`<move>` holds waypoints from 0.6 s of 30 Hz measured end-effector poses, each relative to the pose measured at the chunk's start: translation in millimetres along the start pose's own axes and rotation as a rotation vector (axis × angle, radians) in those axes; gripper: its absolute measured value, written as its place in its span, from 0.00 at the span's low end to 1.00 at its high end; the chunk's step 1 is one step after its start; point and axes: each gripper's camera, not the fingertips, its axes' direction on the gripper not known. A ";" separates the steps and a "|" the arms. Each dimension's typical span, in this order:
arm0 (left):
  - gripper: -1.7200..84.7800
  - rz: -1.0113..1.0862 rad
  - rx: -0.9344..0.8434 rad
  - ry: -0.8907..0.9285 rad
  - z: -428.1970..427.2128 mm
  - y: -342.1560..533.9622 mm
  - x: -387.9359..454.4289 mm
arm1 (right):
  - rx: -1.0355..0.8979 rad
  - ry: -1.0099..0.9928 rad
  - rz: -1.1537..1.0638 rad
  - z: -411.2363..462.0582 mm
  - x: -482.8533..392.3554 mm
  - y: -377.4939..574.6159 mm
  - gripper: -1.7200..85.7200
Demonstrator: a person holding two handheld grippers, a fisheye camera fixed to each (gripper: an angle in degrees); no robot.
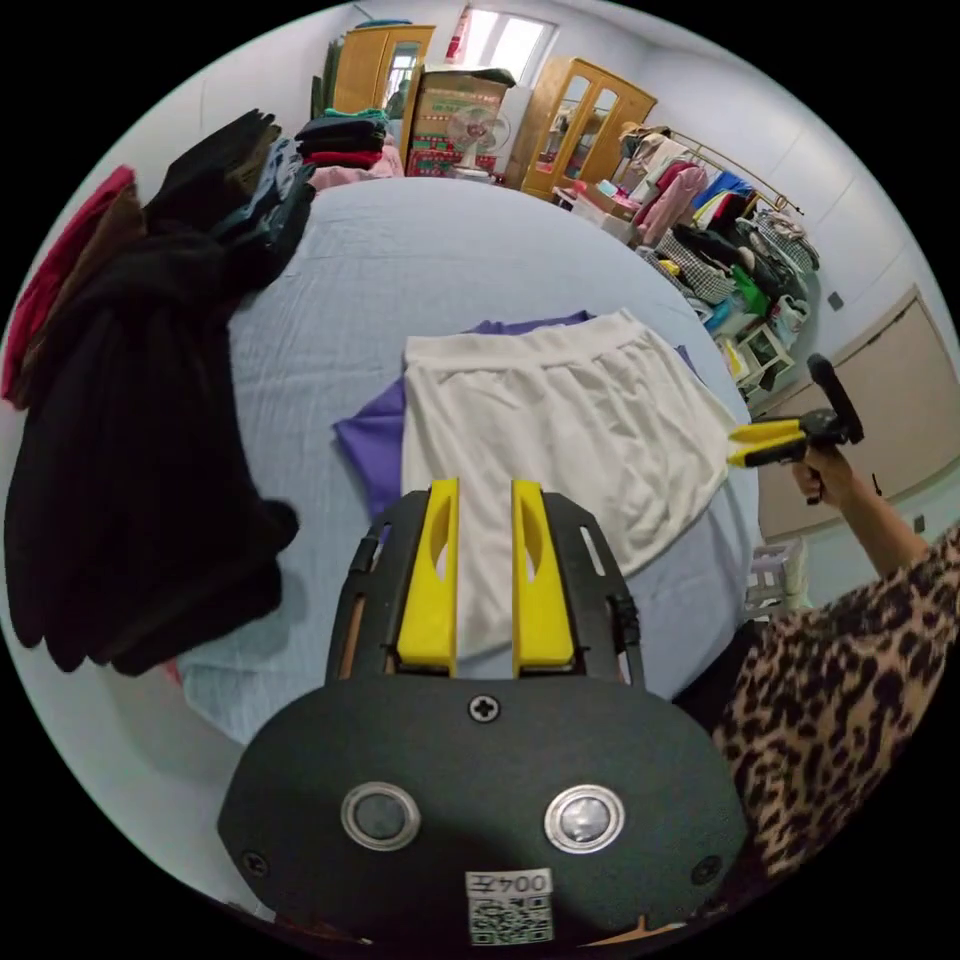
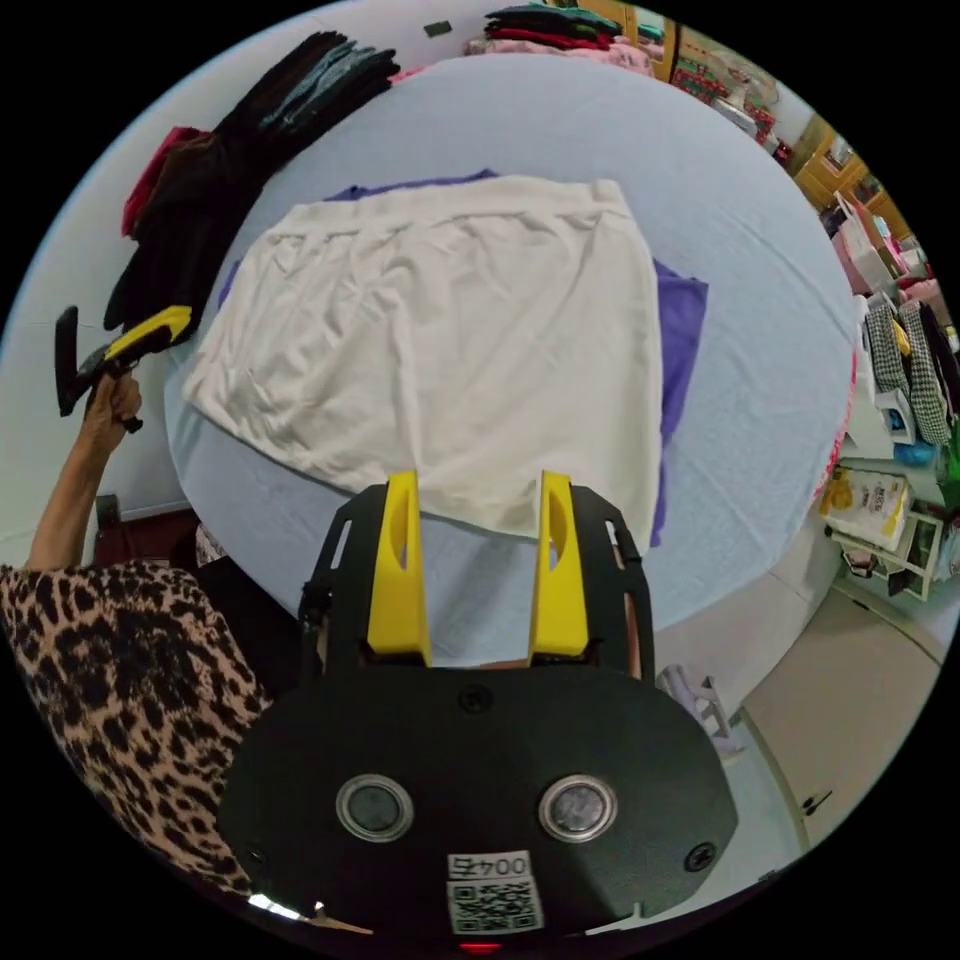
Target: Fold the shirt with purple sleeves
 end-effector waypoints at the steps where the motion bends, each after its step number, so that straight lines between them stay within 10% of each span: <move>1: 0.11 -0.002 -0.001 0.004 12.7 -13.5 4.0 | -0.045 0.014 0.017 15.4 -4.3 -11.5 0.21; 18: 0.06 -0.105 0.040 -0.063 35.6 -10.4 -47.2 | -0.229 0.128 0.038 91.6 0.9 -97.0 0.18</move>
